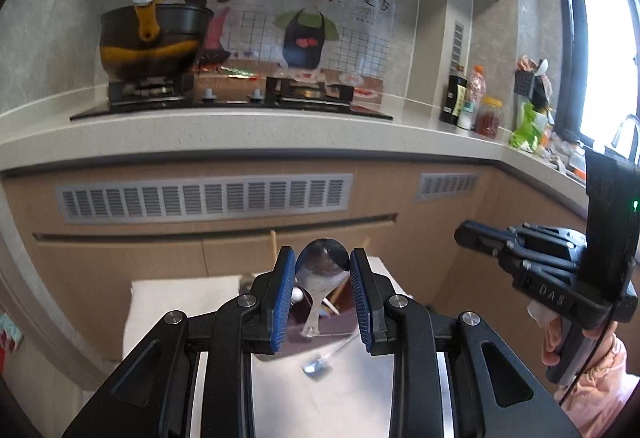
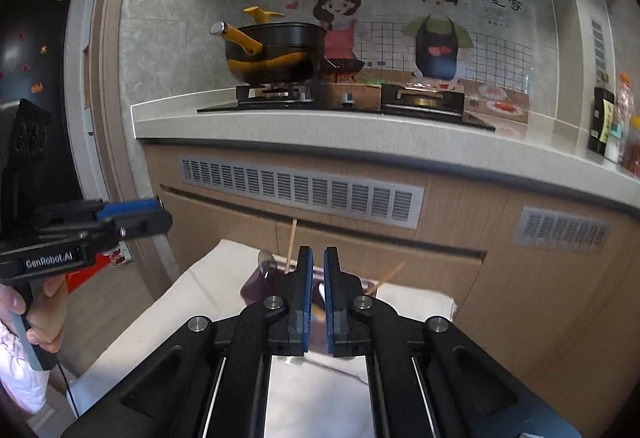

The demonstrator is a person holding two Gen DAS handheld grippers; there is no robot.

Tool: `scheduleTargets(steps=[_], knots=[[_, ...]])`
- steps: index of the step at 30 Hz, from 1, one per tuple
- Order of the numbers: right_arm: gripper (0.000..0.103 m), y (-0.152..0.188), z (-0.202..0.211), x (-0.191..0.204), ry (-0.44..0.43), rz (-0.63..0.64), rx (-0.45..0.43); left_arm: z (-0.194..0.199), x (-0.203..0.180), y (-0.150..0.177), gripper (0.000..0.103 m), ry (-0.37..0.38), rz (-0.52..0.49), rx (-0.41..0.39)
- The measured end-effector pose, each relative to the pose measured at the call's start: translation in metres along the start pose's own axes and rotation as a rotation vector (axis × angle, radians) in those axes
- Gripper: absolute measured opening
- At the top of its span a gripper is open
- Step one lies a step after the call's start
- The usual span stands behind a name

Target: Organize utensils

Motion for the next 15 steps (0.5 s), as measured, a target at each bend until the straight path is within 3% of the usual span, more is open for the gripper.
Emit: scheduleTargets(steps=[6, 8, 9, 11, 12, 13, 15], knots=[[0.004, 0.057, -0.049, 0.014, -0.087, 0.026, 0.153, -0.026, 0.027, 0.028, 0.029, -0.038, 0.051, 0.079], [0.01, 0.081, -0.075, 0.027, -0.147, 0.061, 0.235, -0.034, 0.038, 0.043, 0.029, -0.057, 0.062, 0.106], [0.016, 0.091, -0.083, 0.032, -0.173, 0.079, 0.266, -0.037, 0.043, 0.051, 0.029, -0.063, 0.068, 0.118], [0.043, 0.113, -0.11, 0.046, -0.258, 0.129, 0.348, -0.042, 0.053, 0.065, 0.029, -0.063, 0.09, 0.147], [0.066, 0.121, -0.117, 0.05, -0.281, 0.142, 0.365, -0.044, 0.058, 0.071, 0.029, -0.057, 0.103, 0.165], [0.075, 0.131, -0.127, 0.052, -0.302, 0.158, 0.381, -0.046, 0.065, 0.078, 0.029, -0.054, 0.119, 0.185], [0.076, 0.146, -0.148, 0.048, -0.322, 0.18, 0.421, -0.049, 0.075, 0.089, 0.029, -0.062, 0.146, 0.211]])
Point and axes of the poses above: each gripper's, at about its wrist camera, not at the fingertips, and z roughly against the way its jaws point, x to its left, y to its underside, the point moved 3 cm from there along -z, roughly the way its jaws point, and after that the axes turned 14 degrees about z, right-handed, at the moved point
